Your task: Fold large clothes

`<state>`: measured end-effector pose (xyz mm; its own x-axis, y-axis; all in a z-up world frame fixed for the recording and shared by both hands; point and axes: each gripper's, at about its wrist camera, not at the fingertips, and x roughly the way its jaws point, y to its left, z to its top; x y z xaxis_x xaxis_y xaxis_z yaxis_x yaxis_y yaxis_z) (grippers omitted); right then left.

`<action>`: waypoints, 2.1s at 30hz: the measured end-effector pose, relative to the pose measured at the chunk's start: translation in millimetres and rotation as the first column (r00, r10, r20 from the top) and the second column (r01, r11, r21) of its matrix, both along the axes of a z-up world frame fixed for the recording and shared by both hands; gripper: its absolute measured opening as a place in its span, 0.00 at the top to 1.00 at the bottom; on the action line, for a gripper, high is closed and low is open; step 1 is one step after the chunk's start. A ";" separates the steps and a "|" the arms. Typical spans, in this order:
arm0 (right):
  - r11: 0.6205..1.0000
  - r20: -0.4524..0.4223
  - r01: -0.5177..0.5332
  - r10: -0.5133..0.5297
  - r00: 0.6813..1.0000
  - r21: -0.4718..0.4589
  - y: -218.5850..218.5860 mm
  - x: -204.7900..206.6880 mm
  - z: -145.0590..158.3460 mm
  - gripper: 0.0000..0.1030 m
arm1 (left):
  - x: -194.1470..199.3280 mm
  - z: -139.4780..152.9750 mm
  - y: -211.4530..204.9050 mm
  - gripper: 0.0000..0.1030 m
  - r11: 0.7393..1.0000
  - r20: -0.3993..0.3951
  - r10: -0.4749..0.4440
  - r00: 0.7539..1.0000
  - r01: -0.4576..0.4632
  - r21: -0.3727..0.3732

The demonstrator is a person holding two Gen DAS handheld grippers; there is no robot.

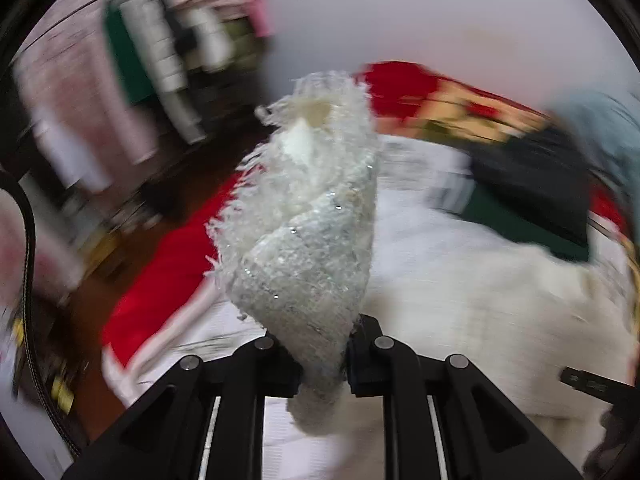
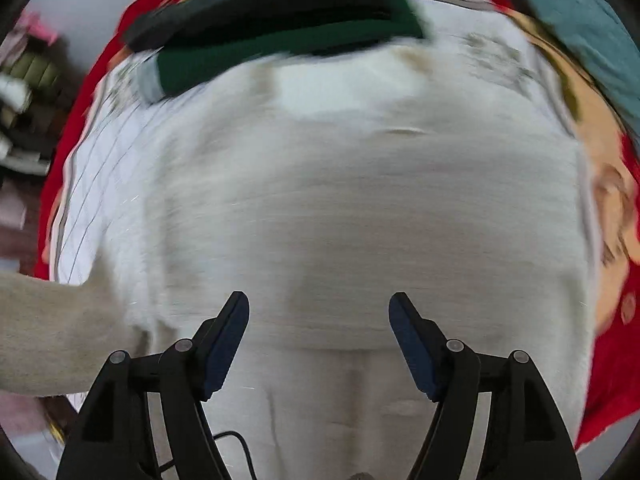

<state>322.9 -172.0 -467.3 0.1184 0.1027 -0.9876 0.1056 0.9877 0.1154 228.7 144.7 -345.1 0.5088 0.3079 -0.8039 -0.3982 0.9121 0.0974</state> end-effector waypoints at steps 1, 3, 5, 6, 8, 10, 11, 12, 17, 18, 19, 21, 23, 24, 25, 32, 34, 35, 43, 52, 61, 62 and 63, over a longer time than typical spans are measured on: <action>1.000 -0.001 0.024 -0.024 1.000 -0.005 -16.5 -2.6 0.5 0.28 | 8.5 -0.3 -22.7 0.87 0.999 -0.005 -0.046 0.999 0.046 -0.015; 0.996 -0.007 0.087 -0.087 0.996 -0.010 -62.2 -7.1 0.4 0.28 | 26.9 -3.2 -78.7 0.87 0.987 -0.014 -0.152 0.988 0.151 -0.058; 0.989 -0.016 0.141 -0.141 0.990 -0.034 -104.1 -15.4 -0.5 0.28 | 42.3 -11.6 -134.2 0.87 0.965 -0.035 -0.247 0.968 0.243 -0.098; 0.985 -0.019 0.166 -0.167 0.986 -0.043 -129.5 -21.3 0.0 0.28 | 49.2 -16.5 -164.9 0.87 0.949 -0.040 -0.298 0.954 0.291 -0.120; 0.977 -0.023 0.203 -0.205 0.979 -0.066 -162.2 -29.3 -3.3 0.28 | 61.2 -27.0 -219.3 0.87 0.919 -0.054 -0.378 0.924 0.368 -0.144; 0.964 -0.027 0.244 -0.248 0.968 -0.104 -207.2 -40.4 -7.3 0.28 | 71.2 -36.3 -258.1 0.87 0.893 -0.072 -0.435 0.898 0.420 -0.158; 0.957 -0.030 0.263 -0.269 0.963 -0.119 -226.7 -45.9 -9.8 0.28 | 75.4 -45.6 -283.0 0.87 0.879 -0.090 -0.468 0.879 0.451 -0.157; 0.952 -0.035 0.277 -0.284 0.958 -0.128 -240.7 -50.0 -12.2 0.28 | 80.0 -50.3 -297.1 0.87 0.871 -0.098 -0.482 0.871 0.464 -0.159; 0.932 -0.071 0.329 -0.342 0.937 -0.149 -303.1 -65.1 -29.8 0.28 | 92.1 -93.4 -352.9 0.81 0.859 -0.199 -0.511 0.836 0.489 -0.149; 0.931 -0.076 0.334 -0.347 0.935 -0.147 -311.7 -66.4 -31.7 0.28 | 92.9 -100.8 -356.7 0.81 0.864 -0.219 -0.504 0.836 0.482 -0.147; 0.930 -0.081 0.340 -0.353 0.932 -0.140 -317.6 -67.7 -32.9 0.28 | 95.0 -107.6 -361.5 0.75 0.864 -0.231 -0.503 0.833 0.479 -0.156; 0.926 -0.084 0.361 -0.371 0.925 -0.109 -328.7 -70.6 -33.3 0.28 | 98.9 -114.9 -365.4 0.41 0.858 -0.236 -0.510 0.827 0.473 -0.198; 0.923 -0.086 0.378 -0.383 0.920 -0.072 -338.3 -73.1 -30.0 0.28 | 101.5 -114.8 -364.8 0.10 0.850 -0.220 -0.518 0.826 0.469 -0.241; 0.921 -0.086 0.386 -0.389 0.917 -0.047 -342.4 -74.2 -27.6 0.28 | 101.2 -111.4 -363.6 0.10 0.848 -0.207 -0.518 0.830 0.468 -0.249; 0.919 -0.085 0.393 -0.394 0.915 -0.020 -344.0 -75.3 -24.3 0.28 | 100.3 -110.6 -362.9 0.10 0.845 -0.199 -0.522 0.830 0.471 -0.251; 0.897 -0.105 0.361 -0.345 0.933 0.254 -330.1 -64.8 -1.8 0.30 | 87.1 -88.6 -294.8 0.10 0.917 -0.210 -0.380 0.901 0.336 -0.217; 0.895 -0.099 0.318 -0.302 0.948 0.312 -313.1 -49.1 1.9 0.37 | 73.6 -88.6 -253.2 0.10 0.956 -0.245 -0.274 0.930 0.235 -0.176; 0.890 -0.106 0.298 -0.278 0.955 0.345 -302.2 -37.8 0.7 0.40 | 67.5 -90.0 -237.1 0.10 0.970 -0.264 -0.226 0.938 0.192 -0.148; 0.901 -0.169 0.220 -0.167 0.971 0.375 -235.8 38.6 -45.7 0.59 | 10.5 -112.4 -129.6 0.10 0.998 -0.362 0.040 0.931 -0.017 0.068; 0.958 -0.221 0.227 -0.187 0.957 0.174 -242.0 36.9 -52.0 0.97 | -34.8 -110.7 -88.8 0.10 0.988 -0.406 0.136 0.904 -0.092 0.126; 0.917 -0.357 0.176 -0.040 0.933 0.357 -200.0 -87.3 1.4 0.92 | -93.1 -80.6 -115.6 0.10 0.993 -0.455 0.069 0.888 -0.016 0.119; 0.910 -0.387 0.180 -0.024 0.922 0.373 -186.4 -99.3 -4.9 0.81 | -98.0 -82.0 -119.9 0.10 0.991 -0.457 0.065 0.887 -0.005 0.130; 0.903 -0.423 0.173 0.010 0.906 0.393 -163.7 -111.7 -14.6 0.61 | -102.8 -87.0 -124.4 0.10 0.990 -0.463 0.056 0.884 0.010 0.139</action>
